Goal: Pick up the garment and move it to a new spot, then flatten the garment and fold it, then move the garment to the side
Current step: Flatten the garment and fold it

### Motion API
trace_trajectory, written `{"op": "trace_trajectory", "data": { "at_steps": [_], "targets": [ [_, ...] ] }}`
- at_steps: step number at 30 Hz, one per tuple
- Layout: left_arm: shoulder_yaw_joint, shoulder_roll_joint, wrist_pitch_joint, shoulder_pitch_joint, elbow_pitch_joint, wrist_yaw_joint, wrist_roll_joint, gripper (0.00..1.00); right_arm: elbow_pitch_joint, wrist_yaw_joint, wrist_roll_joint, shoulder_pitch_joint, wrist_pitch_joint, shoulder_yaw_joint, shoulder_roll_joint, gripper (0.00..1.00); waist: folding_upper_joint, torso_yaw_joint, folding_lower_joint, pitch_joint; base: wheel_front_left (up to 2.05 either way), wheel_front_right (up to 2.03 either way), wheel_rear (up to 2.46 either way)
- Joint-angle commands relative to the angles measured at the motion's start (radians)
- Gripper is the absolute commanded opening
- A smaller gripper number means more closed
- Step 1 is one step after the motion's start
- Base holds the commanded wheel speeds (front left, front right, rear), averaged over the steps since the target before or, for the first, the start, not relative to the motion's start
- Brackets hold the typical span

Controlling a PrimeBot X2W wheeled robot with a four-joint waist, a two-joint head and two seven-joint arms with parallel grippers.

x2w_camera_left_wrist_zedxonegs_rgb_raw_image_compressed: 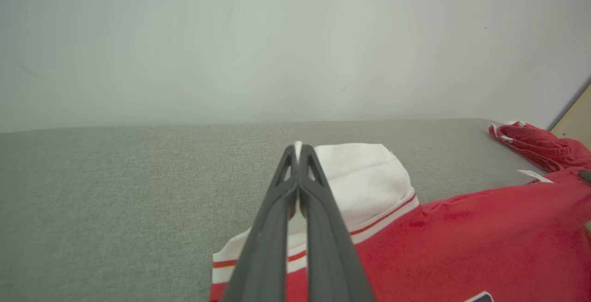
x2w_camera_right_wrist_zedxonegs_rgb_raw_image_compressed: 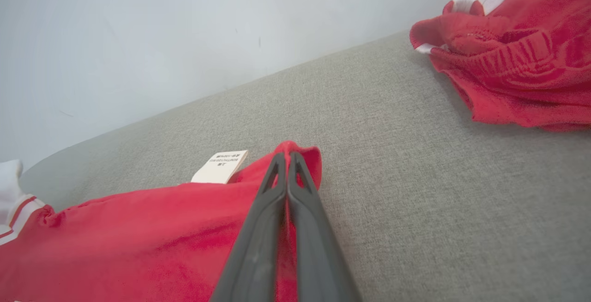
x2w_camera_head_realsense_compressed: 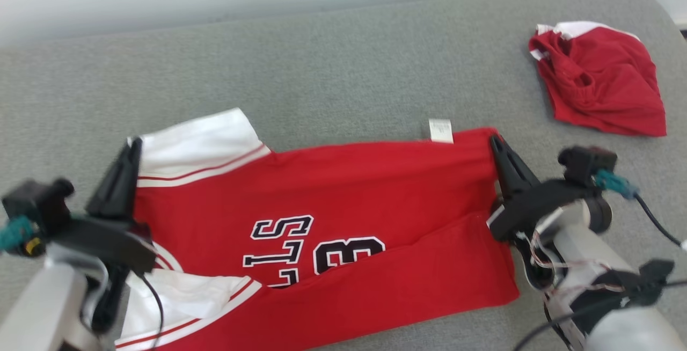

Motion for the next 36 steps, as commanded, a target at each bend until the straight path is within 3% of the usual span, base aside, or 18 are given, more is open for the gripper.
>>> {"op": "trace_trajectory", "data": {
  "at_steps": [1, 8, 17, 26, 36],
  "targets": [
    [0.000, 0.005, -0.004, 0.044, -0.030, 0.013, -0.012, 0.00, -0.017, -0.001, 0.017, 0.032, -0.001, -0.002, -0.012, 0.00, 0.0000, 0.020, 0.0002, -0.021, 0.00, 0.00, 0.00],
    [0.036, -0.008, -0.011, 0.224, -0.232, 0.056, -0.042, 0.00, -0.096, -0.001, 0.069, 0.119, -0.002, -0.021, -0.042, 0.00, 0.0000, 0.042, 0.0002, -0.045, 0.00, 0.00, 0.00],
    [0.081, -0.060, -0.018, 0.406, -0.376, 0.093, -0.059, 0.00, -0.213, -0.001, 0.088, 0.245, -0.002, -0.079, -0.078, 0.00, 0.0000, 0.087, 0.0002, -0.068, 0.00, 0.00, 0.00],
    [0.110, -0.144, -0.017, 0.500, -0.363, 0.084, -0.035, 0.00, -0.297, -0.001, 0.123, 0.372, -0.002, -0.111, -0.106, 0.00, 0.0000, 0.115, 0.0002, -0.084, 0.00, 0.00, 0.00],
    [0.154, -0.219, -0.017, 0.574, -0.313, 0.065, 0.013, 0.00, -0.289, -0.001, 0.152, 0.436, 0.000, -0.105, -0.128, 0.00, 0.0000, 0.122, 0.0002, -0.090, 0.00, 0.00, 0.00]
  ]
}}
